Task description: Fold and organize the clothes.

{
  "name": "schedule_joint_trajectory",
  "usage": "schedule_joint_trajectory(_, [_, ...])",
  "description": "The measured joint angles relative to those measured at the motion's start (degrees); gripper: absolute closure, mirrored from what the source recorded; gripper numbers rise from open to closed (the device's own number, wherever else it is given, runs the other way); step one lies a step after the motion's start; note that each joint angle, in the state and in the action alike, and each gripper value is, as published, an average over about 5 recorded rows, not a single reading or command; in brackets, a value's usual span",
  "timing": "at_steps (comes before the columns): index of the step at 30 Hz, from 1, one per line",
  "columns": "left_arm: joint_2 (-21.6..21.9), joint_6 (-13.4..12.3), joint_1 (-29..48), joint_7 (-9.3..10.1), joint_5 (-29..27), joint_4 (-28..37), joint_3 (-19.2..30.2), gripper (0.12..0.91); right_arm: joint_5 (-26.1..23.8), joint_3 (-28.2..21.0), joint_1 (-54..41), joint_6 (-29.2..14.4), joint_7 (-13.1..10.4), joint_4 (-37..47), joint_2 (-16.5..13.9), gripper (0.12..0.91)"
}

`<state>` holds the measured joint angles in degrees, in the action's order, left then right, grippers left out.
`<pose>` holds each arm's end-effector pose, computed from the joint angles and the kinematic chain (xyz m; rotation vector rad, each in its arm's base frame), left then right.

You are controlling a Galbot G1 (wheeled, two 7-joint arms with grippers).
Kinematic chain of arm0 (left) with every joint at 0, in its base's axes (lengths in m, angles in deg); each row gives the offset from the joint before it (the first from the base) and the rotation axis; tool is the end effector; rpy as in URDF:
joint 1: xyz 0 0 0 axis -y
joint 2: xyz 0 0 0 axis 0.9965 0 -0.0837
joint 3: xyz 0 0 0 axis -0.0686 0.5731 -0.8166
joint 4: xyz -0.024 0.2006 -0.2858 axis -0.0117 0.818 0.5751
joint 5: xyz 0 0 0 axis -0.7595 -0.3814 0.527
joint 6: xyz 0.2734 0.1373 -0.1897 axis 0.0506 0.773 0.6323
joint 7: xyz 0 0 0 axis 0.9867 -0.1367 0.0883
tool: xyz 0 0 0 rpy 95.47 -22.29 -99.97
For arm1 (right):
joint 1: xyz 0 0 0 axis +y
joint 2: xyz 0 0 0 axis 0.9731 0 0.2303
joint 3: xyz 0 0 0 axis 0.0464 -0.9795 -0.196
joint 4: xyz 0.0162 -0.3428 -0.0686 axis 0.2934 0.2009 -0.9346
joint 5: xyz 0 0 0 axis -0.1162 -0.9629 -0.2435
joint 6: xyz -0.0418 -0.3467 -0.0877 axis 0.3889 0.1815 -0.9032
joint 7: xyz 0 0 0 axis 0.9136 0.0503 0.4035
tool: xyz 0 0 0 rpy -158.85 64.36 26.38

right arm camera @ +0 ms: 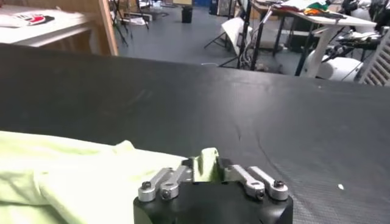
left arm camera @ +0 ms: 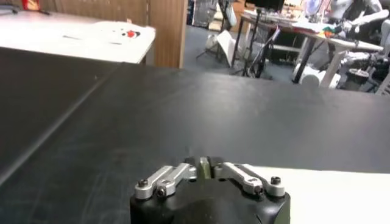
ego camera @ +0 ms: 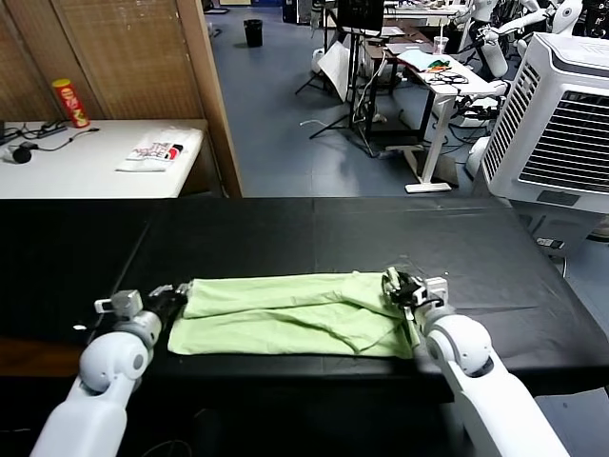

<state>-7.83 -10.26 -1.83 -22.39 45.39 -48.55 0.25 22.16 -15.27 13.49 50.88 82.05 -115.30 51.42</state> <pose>0.3220 0.1432 -0.2755 -0.0175 -2.6838 0.2408 0.3394 -0.0546 -0.2576 0.2367 -2.6540 0.1087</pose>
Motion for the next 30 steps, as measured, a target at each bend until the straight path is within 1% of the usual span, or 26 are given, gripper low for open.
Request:
schedule_joint_trajectory(1, [0.13, 0.06, -0.33, 0.07, 0.90, -0.28, -0.44, 0.432, 0.20, 0.32, 0.55, 0.14, 0.00, -0.78, -0.11, 0.239])
schedule_joint_trajectory(2, [0.18, 0.09, -0.71, 0.14, 1.63, -0.61, -0.91, 0.382, 0.40, 0.67, 1.15, 0.26, 0.00, -1.61, -0.20, 0.233])
schedule_joint_trajectory(4, [-0.01, 0.12, -1.81, 0.22, 2.52, -1.56, -1.88, 0.295, 0.77, 1.41, 2.41, 0.39, 0.01, -3.29, -0.29, 0.229])
schedule_joint_trajectory(5, [-0.25, 0.09, -2.50, 0.23, 2.67, -2.15, -2.33, 0.267, 0.95, 1.77, 3.01, 0.42, 0.01, -4.09, -0.32, 0.228])
schedule_joint_trajectory(8, [-1.43, -0.13, -5.28, 0.22, 2.20, -4.54, -3.40, 0.237, 1.47, 2.65, 4.41, 0.49, 0.01, -6.13, -0.38, 0.227])
schedule_joint_trajectory(13, [-4.45, -0.82, -10.07, 0.15, 0.36, -8.14, -3.75, 0.232, 1.70, 3.39, 5.72, 0.47, 0.05, -8.13, -0.50, 0.227])
schedule_joint_trajectory(20, [-7.91, -2.06, -13.79, 0.06, -1.80, -8.97, -3.86, 0.234, 1.73, 3.72, 6.35, 0.28, 0.12, -9.05, -0.64, 0.227])
schedule_joint_trajectory(22, [-8.50, -2.19, -14.27, 0.12, -2.05, -9.03, -3.95, 0.261, 1.72, 3.74, 6.33, 0.22, 0.13, -9.08, -0.64, 0.227])
schedule_joint_trajectory(23, [-8.80, -2.23, -14.44, 0.15, -2.15, -9.08, -3.98, 0.292, 1.70, 3.74, 6.31, 0.17, 0.13, -9.10, -0.64, 0.227])
schedule_joint_trajectory(26, [-9.64, -2.35, -14.77, 0.19, -2.52, -9.27, -4.02, 0.433, 1.57, 3.73, 6.28, 0.01, 0.15, -9.15, -0.56, 0.227])
schedule_joint_trajectory(27, [-9.89, -2.37, -14.84, 0.17, -2.71, -9.36, -3.98, 0.500, 1.51, 3.73, 6.28, -0.05, 0.17, -9.16, -0.51, 0.227])
schedule_joint_trajectory(29, [-10.29, -2.37, -14.88, 0.12, -3.44, -9.55, -3.84, 0.600, 1.33, 3.76, 6.31, -0.17, 0.24, -9.16, -0.43, 0.227])
schedule_joint_trajectory(30, [-10.43, -2.37, -14.86, 0.09, -3.97, -9.63, -3.72, 0.667, 1.24, 3.80, 6.34, -0.23, 0.29, -9.17, -0.39, 0.227])
